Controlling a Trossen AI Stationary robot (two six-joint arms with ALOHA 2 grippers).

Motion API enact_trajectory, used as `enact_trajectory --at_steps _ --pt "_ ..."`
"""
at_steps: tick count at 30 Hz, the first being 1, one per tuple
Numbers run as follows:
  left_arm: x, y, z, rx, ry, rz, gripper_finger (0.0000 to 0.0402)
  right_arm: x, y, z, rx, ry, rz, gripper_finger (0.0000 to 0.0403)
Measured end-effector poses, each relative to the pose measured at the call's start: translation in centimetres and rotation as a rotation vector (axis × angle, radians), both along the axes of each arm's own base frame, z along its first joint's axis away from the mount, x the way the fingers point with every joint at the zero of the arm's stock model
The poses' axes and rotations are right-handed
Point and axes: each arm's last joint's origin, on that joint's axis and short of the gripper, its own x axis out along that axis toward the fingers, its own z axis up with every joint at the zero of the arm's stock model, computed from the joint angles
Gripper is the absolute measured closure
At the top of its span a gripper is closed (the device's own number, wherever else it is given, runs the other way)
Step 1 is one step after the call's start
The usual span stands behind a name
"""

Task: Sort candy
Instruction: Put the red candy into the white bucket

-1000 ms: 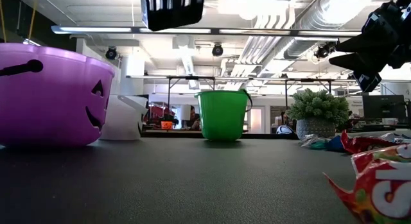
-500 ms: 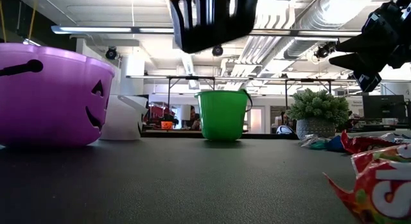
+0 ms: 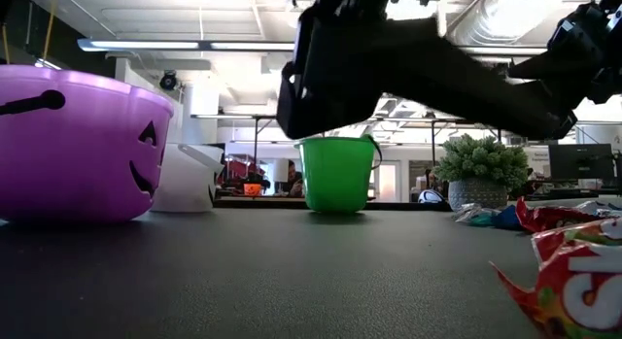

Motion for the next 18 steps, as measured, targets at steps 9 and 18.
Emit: enact_trajectory --at_steps 9,18 --pt "0.3 1.0 -0.5 -0.041 0.08 0.068 0.0208 0.0 0.0 0.0 0.0 0.0 0.0 0.0276" --pt "0.1 0.3 -1.3 -0.05 0.091 0.046 0.0208 0.0 0.0 0.0 0.0 0.0 0.0 0.0276"
